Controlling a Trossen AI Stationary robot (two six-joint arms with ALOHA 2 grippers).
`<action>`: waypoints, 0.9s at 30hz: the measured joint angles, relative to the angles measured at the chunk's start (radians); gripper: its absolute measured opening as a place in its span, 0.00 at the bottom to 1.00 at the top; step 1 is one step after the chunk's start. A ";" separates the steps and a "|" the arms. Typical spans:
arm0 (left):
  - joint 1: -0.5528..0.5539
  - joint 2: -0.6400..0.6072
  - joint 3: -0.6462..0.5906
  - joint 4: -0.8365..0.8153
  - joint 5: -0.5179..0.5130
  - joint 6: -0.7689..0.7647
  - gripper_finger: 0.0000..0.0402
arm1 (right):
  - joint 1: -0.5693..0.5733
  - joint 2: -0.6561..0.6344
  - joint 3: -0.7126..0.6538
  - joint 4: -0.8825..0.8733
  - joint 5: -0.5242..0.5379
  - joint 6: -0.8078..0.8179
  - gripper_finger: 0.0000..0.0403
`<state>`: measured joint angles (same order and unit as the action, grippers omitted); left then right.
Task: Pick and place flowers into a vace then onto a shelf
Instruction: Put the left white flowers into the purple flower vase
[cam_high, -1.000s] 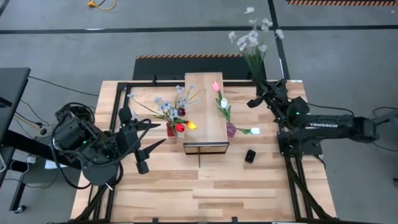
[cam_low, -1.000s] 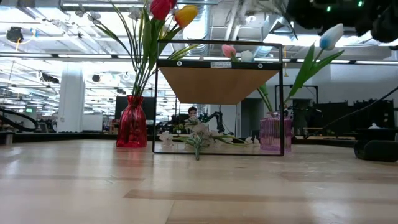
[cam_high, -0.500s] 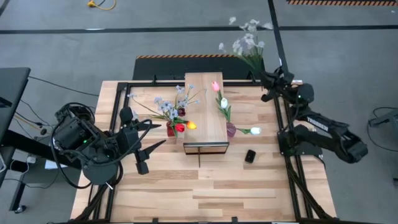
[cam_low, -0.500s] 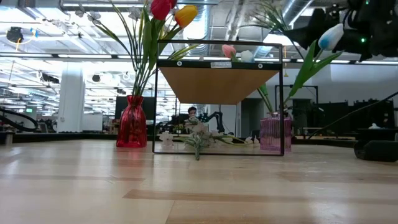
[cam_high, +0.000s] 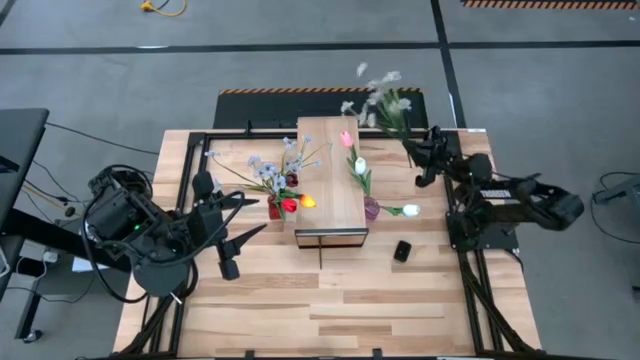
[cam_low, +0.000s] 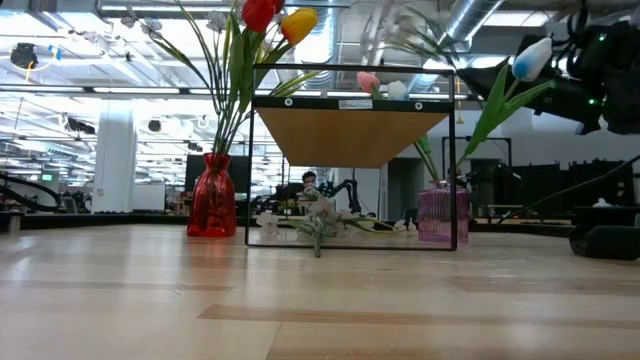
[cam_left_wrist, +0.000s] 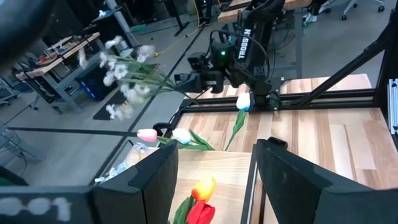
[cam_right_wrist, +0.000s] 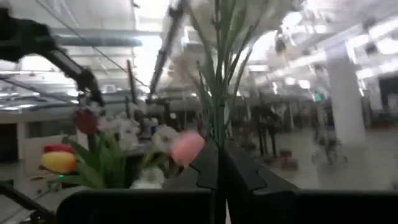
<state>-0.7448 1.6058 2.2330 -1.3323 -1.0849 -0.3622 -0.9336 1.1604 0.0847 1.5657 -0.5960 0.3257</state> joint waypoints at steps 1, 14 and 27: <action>0.001 0.000 0.000 0.000 0.000 0.000 0.51 | 0.033 0.010 0.001 0.011 0.015 -0.015 0.00; 0.001 0.000 0.000 -0.004 0.006 -0.021 0.51 | 0.311 0.029 0.009 0.005 0.075 -0.152 0.00; 0.160 0.000 0.000 0.348 0.444 0.546 0.51 | 0.304 -0.174 0.025 0.005 0.010 -0.199 0.00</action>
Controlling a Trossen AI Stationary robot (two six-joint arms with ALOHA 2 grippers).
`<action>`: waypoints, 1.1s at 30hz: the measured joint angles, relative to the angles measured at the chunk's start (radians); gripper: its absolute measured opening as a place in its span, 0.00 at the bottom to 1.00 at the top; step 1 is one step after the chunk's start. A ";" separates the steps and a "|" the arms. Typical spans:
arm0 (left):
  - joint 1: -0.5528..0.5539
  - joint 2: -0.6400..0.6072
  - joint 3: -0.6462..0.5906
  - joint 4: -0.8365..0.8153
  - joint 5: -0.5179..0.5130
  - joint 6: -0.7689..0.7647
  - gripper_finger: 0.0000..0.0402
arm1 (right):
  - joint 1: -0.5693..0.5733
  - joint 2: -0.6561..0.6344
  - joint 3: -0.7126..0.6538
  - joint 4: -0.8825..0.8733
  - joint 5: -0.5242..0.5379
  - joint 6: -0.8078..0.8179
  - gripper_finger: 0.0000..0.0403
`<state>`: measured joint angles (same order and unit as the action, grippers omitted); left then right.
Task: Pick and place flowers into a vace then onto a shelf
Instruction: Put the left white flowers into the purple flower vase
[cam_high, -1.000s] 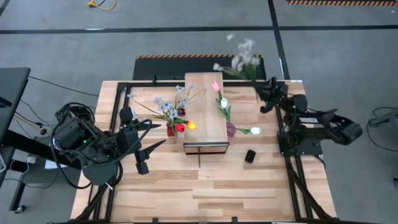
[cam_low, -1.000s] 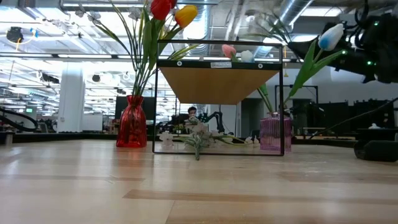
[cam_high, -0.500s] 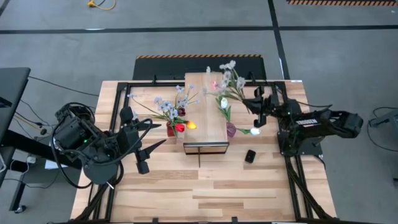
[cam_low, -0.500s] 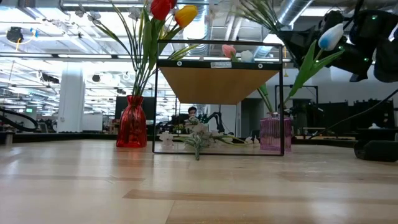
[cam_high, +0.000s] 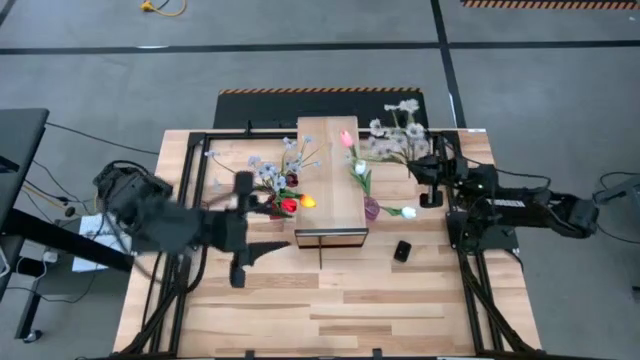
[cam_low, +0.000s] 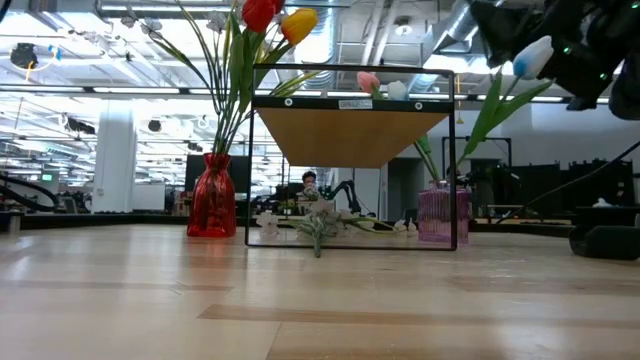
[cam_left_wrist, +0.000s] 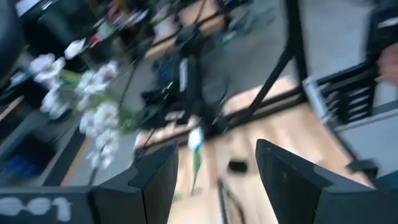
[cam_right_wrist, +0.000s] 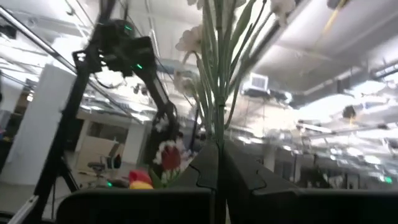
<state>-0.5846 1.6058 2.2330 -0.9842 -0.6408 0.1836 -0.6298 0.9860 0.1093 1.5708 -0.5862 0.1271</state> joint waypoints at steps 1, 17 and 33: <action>0.026 0.000 0.000 0.031 0.051 0.029 0.51 | -0.003 -0.019 0.000 0.000 -0.013 0.005 0.00; 0.534 0.107 0.002 0.389 0.481 0.021 0.51 | 0.059 -0.143 0.099 -0.006 -0.100 0.036 0.00; 0.671 0.326 0.000 0.728 0.809 0.066 0.51 | 0.067 -0.143 0.195 -0.018 -0.079 0.048 0.00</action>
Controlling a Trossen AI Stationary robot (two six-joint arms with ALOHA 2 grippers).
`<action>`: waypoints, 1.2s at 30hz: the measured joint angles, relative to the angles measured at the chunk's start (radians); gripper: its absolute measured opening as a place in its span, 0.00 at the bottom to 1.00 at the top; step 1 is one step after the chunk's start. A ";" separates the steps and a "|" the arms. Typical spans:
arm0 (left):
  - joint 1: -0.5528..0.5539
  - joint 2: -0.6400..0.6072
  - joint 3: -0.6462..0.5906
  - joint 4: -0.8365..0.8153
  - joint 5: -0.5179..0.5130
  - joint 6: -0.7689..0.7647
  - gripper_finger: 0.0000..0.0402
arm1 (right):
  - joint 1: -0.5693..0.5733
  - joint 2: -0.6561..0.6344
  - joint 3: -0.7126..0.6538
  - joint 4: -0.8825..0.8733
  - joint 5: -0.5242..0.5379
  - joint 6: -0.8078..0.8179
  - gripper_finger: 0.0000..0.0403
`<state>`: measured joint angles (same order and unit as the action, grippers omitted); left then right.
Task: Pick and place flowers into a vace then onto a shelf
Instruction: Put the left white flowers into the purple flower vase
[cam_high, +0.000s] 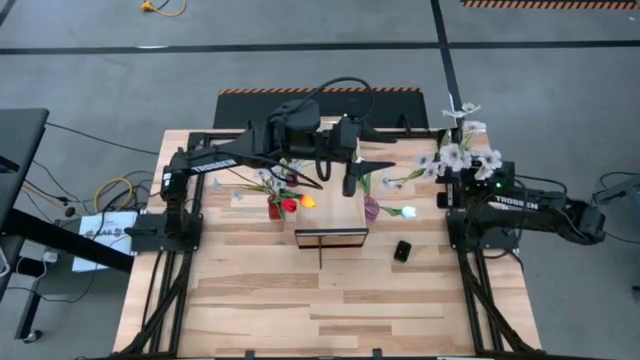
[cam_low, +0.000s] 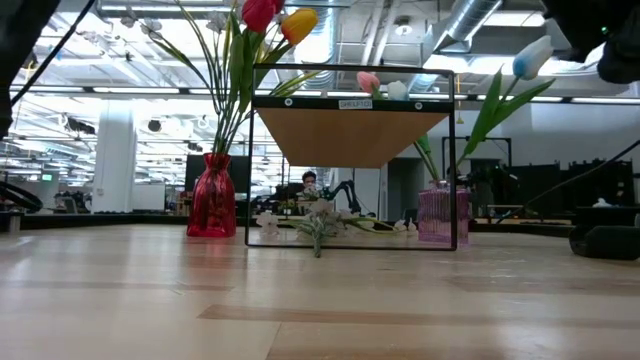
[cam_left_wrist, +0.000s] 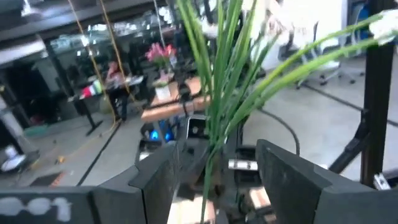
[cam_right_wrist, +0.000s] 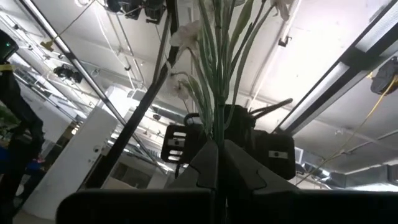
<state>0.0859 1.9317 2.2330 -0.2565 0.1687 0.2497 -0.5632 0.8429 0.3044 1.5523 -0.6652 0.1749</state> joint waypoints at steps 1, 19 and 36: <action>0.001 0.001 0.000 0.011 0.006 -0.002 0.51 | 0.000 0.000 0.005 -0.010 0.002 0.000 0.00; 0.000 0.034 0.002 0.078 -0.068 0.024 0.51 | 0.058 0.109 0.182 -0.224 0.039 -0.096 0.00; -0.012 0.045 0.000 0.115 -0.070 0.084 0.38 | 0.084 0.171 0.226 -0.261 0.038 -0.124 0.00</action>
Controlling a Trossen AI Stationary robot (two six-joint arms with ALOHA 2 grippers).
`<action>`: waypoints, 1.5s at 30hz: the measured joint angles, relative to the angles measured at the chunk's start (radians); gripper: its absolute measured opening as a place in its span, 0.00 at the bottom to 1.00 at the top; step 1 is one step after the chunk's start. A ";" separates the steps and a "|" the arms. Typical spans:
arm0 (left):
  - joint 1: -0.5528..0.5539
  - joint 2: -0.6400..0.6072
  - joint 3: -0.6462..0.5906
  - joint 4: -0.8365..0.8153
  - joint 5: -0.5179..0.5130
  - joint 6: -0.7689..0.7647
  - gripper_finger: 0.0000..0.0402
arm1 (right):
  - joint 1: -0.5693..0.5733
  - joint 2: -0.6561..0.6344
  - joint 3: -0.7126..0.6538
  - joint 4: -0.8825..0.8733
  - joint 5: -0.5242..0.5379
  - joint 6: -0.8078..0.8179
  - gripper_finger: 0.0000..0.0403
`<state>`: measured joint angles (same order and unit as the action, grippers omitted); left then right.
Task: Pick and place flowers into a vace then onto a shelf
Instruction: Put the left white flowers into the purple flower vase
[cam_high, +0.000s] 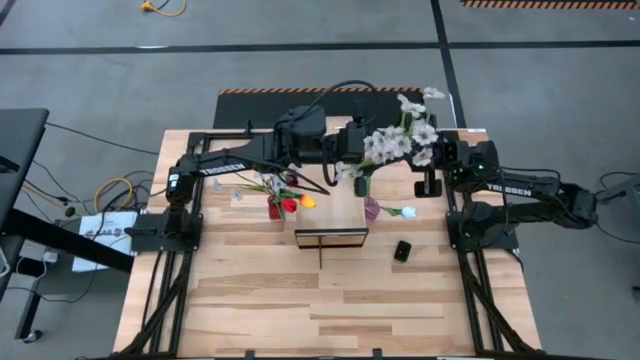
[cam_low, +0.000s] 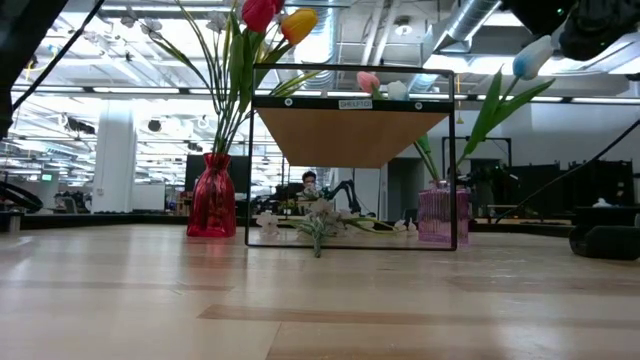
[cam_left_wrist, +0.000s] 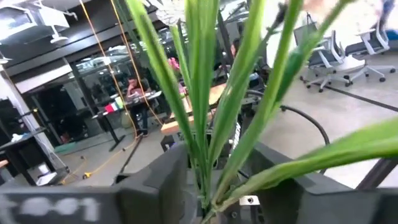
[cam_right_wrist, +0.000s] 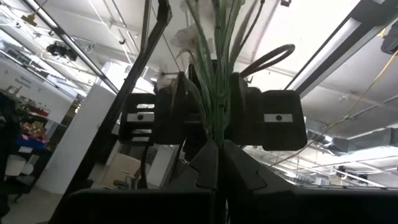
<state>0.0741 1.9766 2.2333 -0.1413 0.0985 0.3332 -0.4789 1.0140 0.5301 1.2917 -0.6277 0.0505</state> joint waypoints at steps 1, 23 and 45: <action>0.000 0.000 0.000 0.000 -0.002 0.000 0.35 | 0.000 -0.001 0.000 0.001 0.000 0.000 0.00; 0.000 0.000 0.014 -0.100 0.000 -0.024 0.00 | -0.021 -0.045 0.206 -0.672 -0.110 -0.141 0.40; 0.000 -0.002 0.015 -0.157 0.000 -0.046 0.00 | -0.019 -0.071 0.567 -1.534 -0.104 -0.397 0.27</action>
<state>0.0746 1.9751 2.2486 -0.2981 0.0982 0.2876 -0.4980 0.9432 1.0969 -0.2421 -0.7312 -0.3462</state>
